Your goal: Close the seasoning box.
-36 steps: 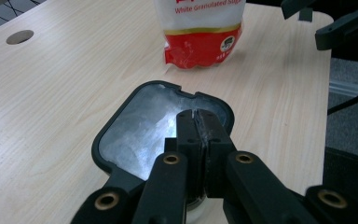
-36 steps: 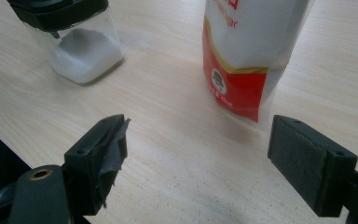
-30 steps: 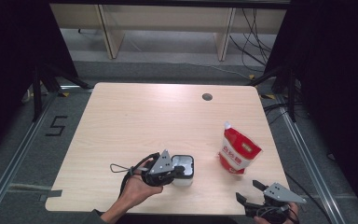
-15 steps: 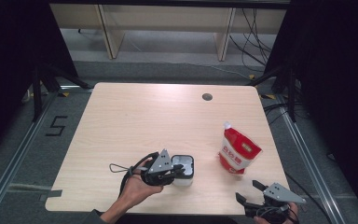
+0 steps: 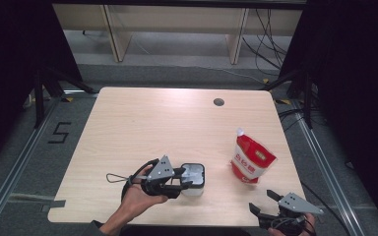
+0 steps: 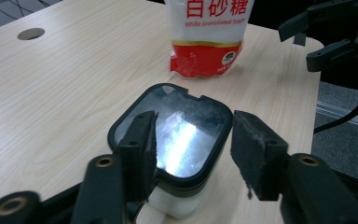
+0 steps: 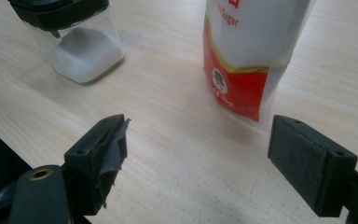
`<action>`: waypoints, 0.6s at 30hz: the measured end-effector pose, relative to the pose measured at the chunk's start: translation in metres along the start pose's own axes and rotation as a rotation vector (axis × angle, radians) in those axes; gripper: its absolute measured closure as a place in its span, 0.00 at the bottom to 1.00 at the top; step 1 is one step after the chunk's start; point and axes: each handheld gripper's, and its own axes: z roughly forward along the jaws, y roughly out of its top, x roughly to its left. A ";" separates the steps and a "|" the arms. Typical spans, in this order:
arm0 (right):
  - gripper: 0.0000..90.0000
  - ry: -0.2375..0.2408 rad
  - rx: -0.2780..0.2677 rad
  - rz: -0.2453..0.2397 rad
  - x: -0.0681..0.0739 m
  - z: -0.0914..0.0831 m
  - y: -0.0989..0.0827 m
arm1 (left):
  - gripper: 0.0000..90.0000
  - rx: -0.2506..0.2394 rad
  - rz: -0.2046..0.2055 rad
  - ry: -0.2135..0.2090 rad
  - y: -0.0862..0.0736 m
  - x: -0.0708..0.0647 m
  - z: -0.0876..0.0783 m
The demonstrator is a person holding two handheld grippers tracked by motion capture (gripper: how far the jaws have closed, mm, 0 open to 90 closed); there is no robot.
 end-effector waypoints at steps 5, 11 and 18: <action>0.23 -0.003 0.003 0.011 0.001 0.000 0.000 | 0.45 -0.001 -0.016 0.034 -0.005 0.003 -0.009; 0.23 -0.003 -0.005 -0.007 -0.001 0.000 0.000 | 0.40 0.008 -0.054 0.053 -0.016 0.006 -0.015; 0.23 -0.007 -0.002 0.001 0.000 0.000 0.000 | 0.37 0.025 -0.040 0.058 -0.024 0.010 -0.022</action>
